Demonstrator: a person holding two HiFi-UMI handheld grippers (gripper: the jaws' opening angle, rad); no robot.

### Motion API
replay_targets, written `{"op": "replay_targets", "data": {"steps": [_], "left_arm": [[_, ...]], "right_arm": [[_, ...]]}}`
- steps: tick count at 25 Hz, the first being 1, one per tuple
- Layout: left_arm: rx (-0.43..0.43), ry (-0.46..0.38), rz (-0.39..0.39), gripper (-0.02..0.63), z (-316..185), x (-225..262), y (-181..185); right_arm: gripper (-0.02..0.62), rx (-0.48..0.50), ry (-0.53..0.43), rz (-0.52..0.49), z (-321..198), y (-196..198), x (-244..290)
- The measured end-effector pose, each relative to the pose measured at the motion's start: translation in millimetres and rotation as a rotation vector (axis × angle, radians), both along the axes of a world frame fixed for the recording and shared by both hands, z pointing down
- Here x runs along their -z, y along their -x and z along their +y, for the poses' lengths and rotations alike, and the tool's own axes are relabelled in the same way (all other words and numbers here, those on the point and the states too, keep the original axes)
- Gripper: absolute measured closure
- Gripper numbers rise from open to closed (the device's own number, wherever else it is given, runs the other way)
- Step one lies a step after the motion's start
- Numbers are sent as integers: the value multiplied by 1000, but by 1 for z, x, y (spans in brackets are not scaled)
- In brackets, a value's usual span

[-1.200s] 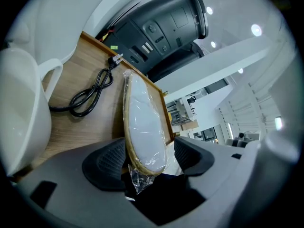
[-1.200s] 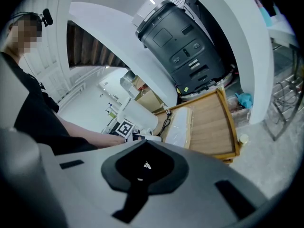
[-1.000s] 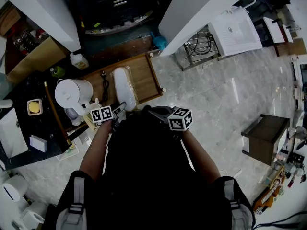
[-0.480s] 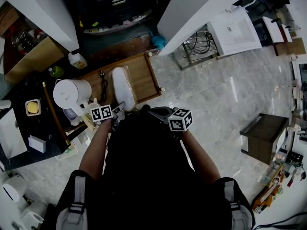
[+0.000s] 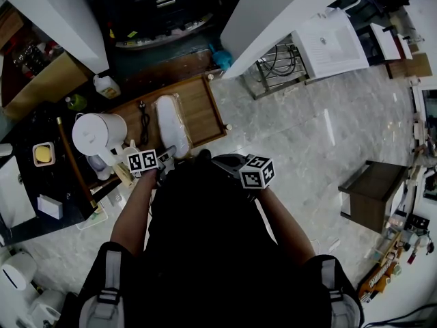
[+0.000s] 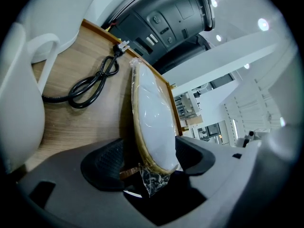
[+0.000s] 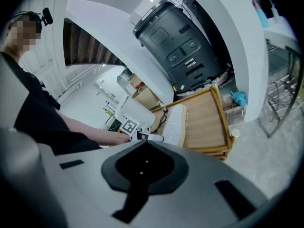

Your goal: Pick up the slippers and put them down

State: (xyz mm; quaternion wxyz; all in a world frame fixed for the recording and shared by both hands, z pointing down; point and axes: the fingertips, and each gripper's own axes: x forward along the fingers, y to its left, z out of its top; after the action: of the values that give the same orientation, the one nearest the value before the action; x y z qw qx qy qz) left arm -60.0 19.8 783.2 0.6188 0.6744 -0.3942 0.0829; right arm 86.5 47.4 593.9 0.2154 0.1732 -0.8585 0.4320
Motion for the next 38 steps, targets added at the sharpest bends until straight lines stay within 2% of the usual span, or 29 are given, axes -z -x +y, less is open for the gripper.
{"op": "replay_targets", "data": {"steps": [6,17,29,38], "left_arm": [[-28,3,-4,278,3,-3,-5],[-8,9,27,282,0,-4,-1],[-36,23,34,291,-5,-4,-6],[-92,25,8,366,-9,-7,-14]], "right_arm": [[588,19,0,17,6,-1,1],[589,19,16,20,12,0,-2],[589,9,24,22,13,0,-4],[589,8,28,29,12,1,-6]]}}
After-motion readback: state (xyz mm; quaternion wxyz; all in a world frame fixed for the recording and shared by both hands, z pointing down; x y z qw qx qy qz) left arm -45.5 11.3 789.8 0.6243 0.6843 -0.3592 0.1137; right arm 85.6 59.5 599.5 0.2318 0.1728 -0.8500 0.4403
